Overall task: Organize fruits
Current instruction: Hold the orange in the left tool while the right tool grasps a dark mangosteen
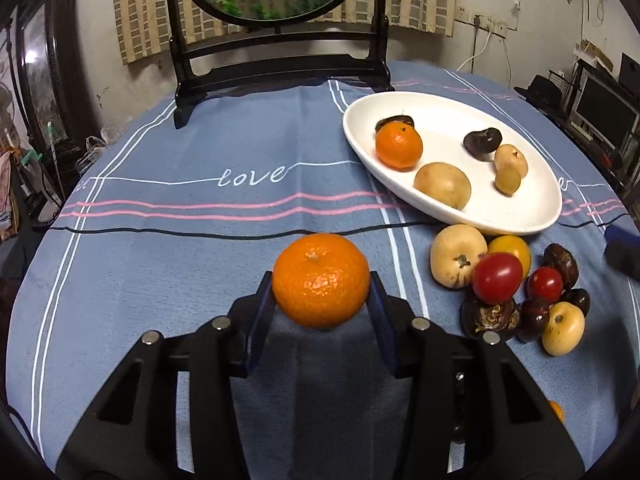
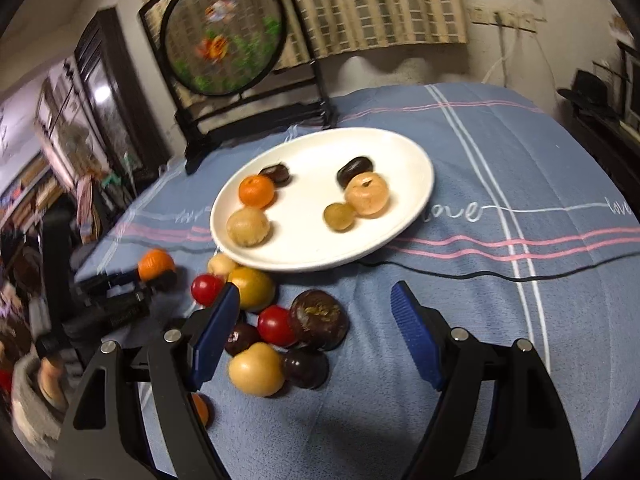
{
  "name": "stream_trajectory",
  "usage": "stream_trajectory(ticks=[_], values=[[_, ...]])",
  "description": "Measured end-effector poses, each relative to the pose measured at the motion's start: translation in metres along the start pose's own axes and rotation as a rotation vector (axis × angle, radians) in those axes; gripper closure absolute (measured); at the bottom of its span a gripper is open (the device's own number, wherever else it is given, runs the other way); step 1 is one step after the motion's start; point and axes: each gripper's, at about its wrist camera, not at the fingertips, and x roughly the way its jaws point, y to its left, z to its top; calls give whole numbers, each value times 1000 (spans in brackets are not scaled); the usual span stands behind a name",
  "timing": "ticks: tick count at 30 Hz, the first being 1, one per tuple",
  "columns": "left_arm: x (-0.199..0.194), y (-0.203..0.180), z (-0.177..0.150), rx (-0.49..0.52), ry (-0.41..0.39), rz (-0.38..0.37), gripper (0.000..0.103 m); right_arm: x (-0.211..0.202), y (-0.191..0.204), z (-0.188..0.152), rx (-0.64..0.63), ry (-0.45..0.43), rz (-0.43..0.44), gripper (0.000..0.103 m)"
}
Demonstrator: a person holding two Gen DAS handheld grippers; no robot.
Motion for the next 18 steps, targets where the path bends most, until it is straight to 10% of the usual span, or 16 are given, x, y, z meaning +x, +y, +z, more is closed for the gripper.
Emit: stream_trajectory(ticks=[7,18], values=[[-3,-2,1,13,-9,-9,57,19,-1,-3,-29,66,-27,49],[-5,-5,0,20,-4,-25,57,36,-35,-1,142,102,55,49]])
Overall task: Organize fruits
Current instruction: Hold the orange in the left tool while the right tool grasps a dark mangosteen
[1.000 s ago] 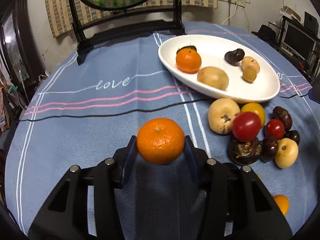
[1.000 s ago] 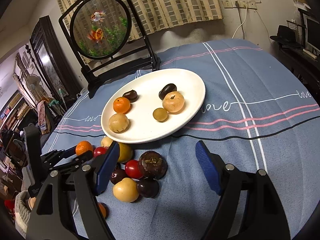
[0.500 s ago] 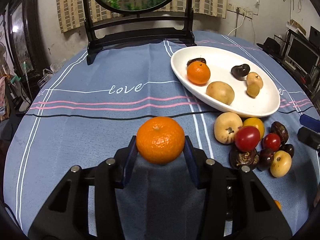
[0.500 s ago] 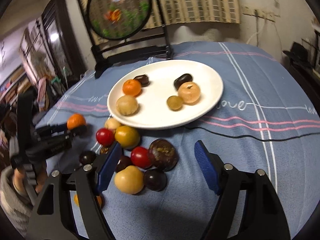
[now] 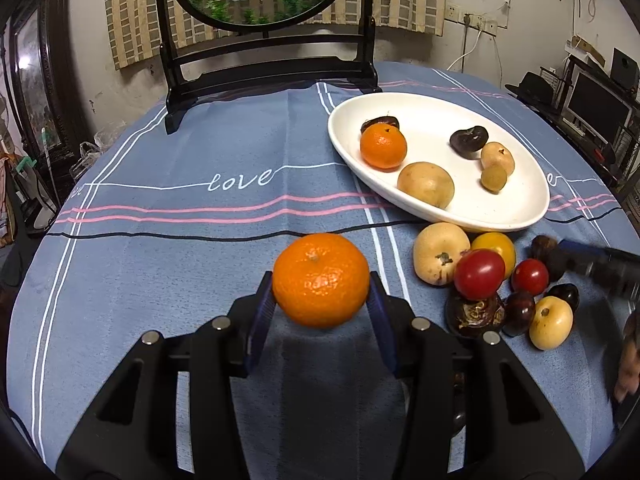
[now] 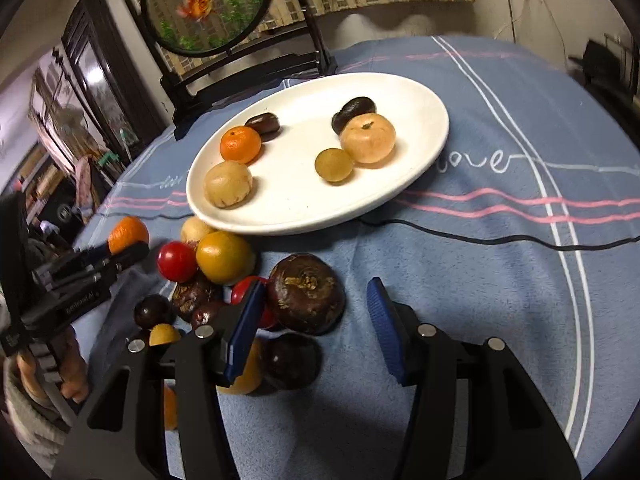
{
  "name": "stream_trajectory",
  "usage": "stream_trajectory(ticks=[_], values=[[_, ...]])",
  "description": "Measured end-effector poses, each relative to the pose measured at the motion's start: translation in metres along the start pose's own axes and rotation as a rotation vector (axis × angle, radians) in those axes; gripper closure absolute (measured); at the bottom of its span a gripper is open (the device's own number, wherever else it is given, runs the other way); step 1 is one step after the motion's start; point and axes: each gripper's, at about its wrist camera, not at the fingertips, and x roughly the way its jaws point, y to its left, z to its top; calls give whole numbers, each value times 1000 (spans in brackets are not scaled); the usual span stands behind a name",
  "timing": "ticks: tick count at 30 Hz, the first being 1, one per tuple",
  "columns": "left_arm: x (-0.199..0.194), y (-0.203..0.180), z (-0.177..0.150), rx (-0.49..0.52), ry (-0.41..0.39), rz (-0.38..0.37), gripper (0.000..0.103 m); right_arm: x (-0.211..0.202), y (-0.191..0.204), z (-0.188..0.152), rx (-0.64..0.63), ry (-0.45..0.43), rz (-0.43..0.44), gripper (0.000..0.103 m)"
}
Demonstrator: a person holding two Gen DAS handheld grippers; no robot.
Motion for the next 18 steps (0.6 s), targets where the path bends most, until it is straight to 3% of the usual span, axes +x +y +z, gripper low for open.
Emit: stream_trajectory(ticks=[3,6,13,18], values=[[-1,2,0,-9,1,-5,57,-21,-22,5,82,-71,-73,49],[0,1,1,-7,3,-5,57,-30,-24,4,93,-101,-80,49],[1,0,1,-3,6,-4,57,-11,10,-3,-116,-68,-196,49],[2,-1,0,1,13,-3,57,4,24,-7,-253,-58,-318,56]])
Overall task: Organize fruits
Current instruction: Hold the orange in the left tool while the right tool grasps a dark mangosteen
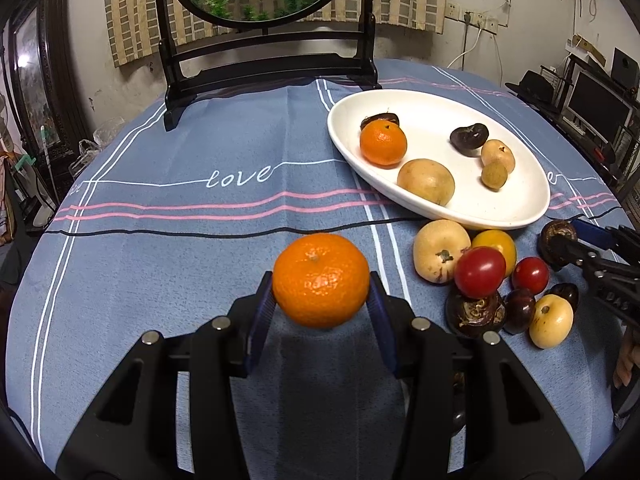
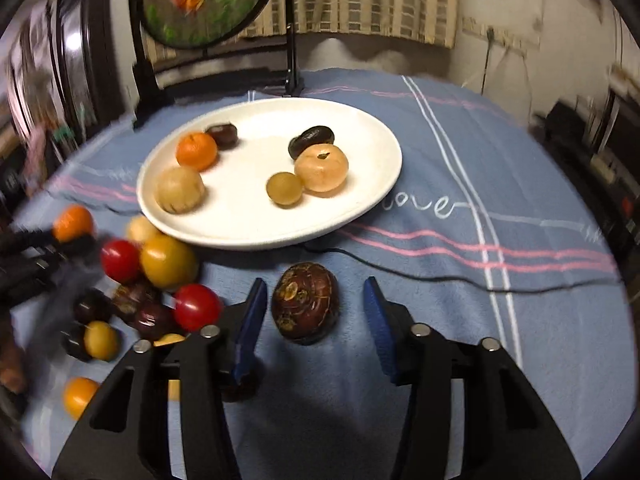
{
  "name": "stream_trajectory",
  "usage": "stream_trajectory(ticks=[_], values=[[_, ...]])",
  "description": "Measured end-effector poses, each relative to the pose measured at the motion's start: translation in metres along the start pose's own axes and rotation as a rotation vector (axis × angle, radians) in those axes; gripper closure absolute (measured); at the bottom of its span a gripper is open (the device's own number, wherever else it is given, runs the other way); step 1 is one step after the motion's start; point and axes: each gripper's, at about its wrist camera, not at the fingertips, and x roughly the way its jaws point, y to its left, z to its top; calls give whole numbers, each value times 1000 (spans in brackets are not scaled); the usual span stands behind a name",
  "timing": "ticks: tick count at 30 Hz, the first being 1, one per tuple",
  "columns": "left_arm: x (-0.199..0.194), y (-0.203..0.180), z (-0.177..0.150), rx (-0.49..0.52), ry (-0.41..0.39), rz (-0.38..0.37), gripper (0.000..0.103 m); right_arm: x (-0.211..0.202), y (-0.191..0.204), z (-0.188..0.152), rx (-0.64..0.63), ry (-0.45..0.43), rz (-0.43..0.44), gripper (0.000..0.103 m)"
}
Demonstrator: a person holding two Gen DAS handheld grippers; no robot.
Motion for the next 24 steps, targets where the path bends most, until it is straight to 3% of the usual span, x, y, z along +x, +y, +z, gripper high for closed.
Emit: stream_trajectory(ticks=[6,10,17,20,24], values=[[5,0,-2,3,20,-3,57,2,1,0,-37,-18,0,67],[9,1,-3,1,39,-7,57,2,5,2,-51,-22,-9,67],[14,0,-4,1,49,-2,57,4,-9,3,22,-12,62,68],[12,1,-4,-4,40,-5,57,-4,-18,3,83,-26,112,80],[12,0,-4,0,43,-6,57,-2,-24,3,101,-25,141,81]])
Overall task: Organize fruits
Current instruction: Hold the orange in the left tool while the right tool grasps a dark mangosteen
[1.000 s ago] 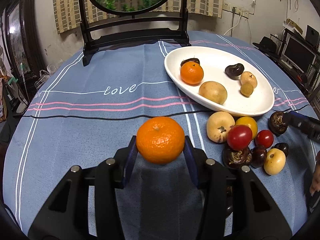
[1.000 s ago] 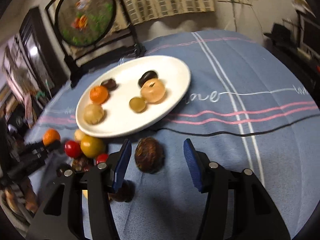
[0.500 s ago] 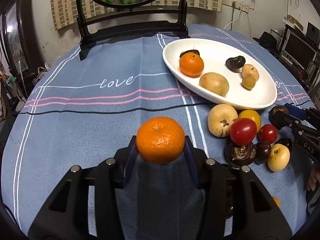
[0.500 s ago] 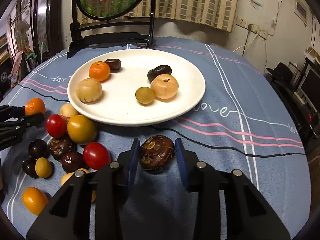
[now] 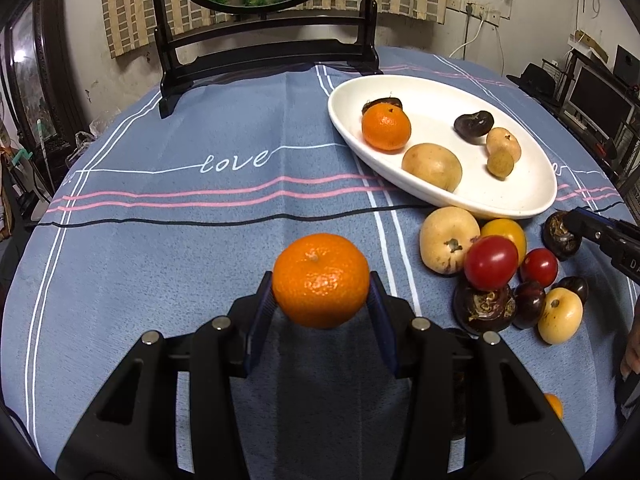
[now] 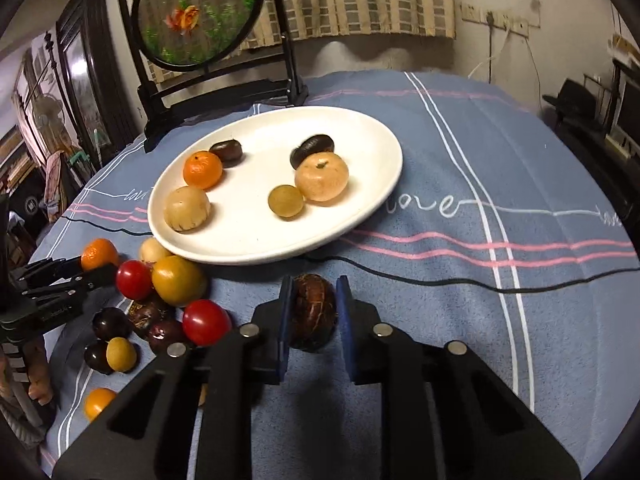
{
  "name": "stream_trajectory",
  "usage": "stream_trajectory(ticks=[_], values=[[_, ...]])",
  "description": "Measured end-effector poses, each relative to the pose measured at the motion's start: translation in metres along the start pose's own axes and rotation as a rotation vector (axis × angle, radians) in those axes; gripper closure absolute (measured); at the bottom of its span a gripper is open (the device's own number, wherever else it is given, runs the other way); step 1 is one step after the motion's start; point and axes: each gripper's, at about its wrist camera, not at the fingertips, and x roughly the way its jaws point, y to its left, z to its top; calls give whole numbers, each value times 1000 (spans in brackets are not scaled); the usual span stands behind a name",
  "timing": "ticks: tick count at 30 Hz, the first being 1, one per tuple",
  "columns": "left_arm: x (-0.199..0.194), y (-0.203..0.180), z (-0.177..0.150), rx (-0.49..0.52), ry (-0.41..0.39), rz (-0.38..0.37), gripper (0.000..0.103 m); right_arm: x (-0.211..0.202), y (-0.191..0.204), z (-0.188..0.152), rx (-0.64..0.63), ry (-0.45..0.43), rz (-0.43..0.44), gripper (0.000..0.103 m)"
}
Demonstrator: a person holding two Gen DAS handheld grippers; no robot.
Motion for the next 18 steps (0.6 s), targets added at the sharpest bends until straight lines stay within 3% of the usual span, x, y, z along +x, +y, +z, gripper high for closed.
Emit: stream_trajectory(ticks=[2,5,8,14,16,18], values=[[1,-1,0,6,4,5,57,1,4,-1,-16,10,8,80],[1,-2,0,7,2,3,57,15,18,-7,-91,88,-37,61],[1,-2,0,7,3,3,57,8,27,-7,-133,38,-60,63],[3,-2,-1,11,11,2,57,7,23,-8,-107,38,-74,68],[4,-1,-1,10,12,-2,57,0,24,-7,-105,12,-61,78],[4,0,-1,5,12,-8,57,-6,20,-4,-80,-13,-48,80]])
